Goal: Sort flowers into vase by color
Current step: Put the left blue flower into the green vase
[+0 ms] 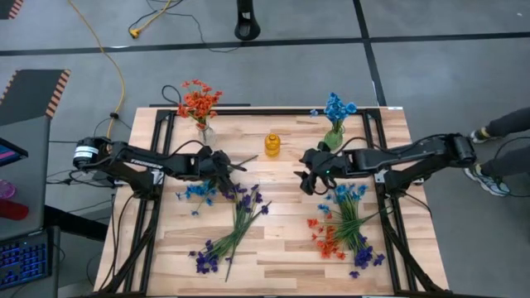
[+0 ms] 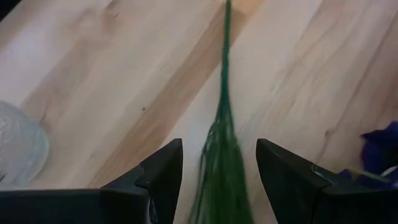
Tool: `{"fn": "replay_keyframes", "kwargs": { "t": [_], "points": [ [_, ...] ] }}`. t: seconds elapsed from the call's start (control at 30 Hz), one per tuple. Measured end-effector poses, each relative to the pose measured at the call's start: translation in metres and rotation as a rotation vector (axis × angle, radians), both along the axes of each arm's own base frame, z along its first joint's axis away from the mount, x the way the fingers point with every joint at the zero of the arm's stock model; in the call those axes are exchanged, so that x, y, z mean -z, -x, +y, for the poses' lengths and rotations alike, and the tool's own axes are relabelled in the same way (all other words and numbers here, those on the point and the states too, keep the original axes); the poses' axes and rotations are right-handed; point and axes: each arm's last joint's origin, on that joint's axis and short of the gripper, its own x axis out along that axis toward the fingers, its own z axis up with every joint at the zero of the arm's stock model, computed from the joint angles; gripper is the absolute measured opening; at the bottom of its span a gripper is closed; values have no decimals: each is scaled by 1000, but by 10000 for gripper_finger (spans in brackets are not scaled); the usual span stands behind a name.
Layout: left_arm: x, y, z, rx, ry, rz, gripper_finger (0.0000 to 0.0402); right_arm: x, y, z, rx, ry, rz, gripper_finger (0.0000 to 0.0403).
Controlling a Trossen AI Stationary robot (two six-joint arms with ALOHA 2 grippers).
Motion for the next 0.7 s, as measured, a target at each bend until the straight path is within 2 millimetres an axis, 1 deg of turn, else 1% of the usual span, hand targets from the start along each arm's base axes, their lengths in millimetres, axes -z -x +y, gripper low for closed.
{"fn": "replay_keyframes", "kwargs": {
  "t": [0.23,0.43,0.57,0.7],
  "points": [
    [3,3,1,10,31,27,192,15,-9,0,0,1,50,256],
    [17,15,-1,-19,53,55,192,24,-16,1,-1,1,67,256],
    [21,19,-1,-36,66,64,192,27,-20,1,-1,1,65,256],
    [21,18,-2,1,73,74,192,26,-21,0,0,2,44,256]
  ]
}}
